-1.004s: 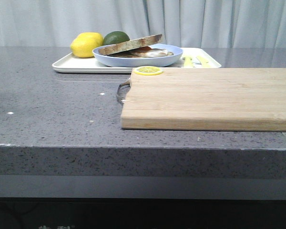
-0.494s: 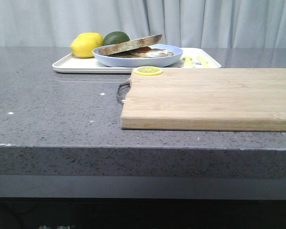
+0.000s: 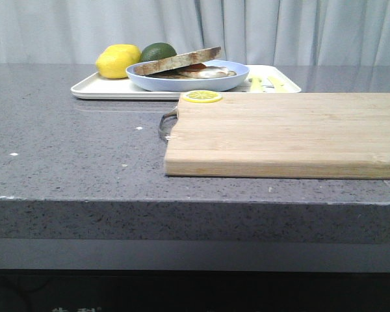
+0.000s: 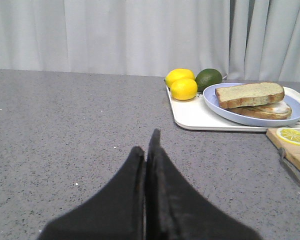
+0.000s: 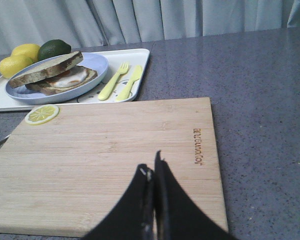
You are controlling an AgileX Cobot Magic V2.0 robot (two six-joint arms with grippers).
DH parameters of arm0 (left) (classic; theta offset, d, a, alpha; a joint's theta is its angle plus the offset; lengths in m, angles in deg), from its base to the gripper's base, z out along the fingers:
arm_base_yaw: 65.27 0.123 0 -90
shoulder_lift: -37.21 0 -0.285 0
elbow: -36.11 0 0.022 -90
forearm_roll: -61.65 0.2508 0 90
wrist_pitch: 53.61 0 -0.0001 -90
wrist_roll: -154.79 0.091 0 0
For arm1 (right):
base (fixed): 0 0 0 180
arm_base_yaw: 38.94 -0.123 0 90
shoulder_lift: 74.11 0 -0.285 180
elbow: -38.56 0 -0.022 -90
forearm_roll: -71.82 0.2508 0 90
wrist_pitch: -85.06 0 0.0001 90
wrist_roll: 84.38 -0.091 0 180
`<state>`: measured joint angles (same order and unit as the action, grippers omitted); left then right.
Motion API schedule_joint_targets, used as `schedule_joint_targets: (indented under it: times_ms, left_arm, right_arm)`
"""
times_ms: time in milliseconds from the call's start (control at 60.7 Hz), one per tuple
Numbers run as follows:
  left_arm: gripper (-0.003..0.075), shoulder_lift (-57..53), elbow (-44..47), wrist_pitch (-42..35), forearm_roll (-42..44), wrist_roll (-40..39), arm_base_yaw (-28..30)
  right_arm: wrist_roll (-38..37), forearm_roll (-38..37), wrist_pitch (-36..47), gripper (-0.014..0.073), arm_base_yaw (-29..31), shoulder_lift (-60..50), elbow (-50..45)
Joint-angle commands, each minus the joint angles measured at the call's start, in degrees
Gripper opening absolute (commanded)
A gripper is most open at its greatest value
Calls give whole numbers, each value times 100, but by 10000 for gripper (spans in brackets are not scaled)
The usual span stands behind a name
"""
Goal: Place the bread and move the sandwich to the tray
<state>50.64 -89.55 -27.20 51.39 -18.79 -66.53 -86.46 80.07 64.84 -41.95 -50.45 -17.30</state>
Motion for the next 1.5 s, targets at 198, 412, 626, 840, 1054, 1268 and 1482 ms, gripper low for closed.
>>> schedule_joint_targets:
  times_ms: [198, 412, 626, 840, 1054, 1268, 1482]
  left_arm:
    - [-20, 60, -75, -487, -87, 4, 10]
    - [-20, 60, -75, -487, -87, 4, 10]
    - [-20, 47, -54, -517, -87, 4, 10]
    - [-20, -539, 614, -1228, -34, -27, 10]
    - [-20, -723, 1309, -1384, 12, -181, 10]
    - [-20, -723, 2113, -2175, 129, -214, 10]
    - [-20, -723, 2316, -2240, 129, -214, 10]
  right_arm:
    - [-1, 22, 426, -60, 32, 51, 154]
    - [-1, 22, 426, -60, 32, 51, 154]
    - [-1, 22, 426, -60, 32, 51, 154]
    - [-1, 22, 426, -60, 32, 51, 154]
    - [-1, 22, 406, -60, 32, 56, 154]
    - [-1, 22, 406, -60, 32, 56, 154]
    - [-1, 22, 395, -60, 32, 56, 154]
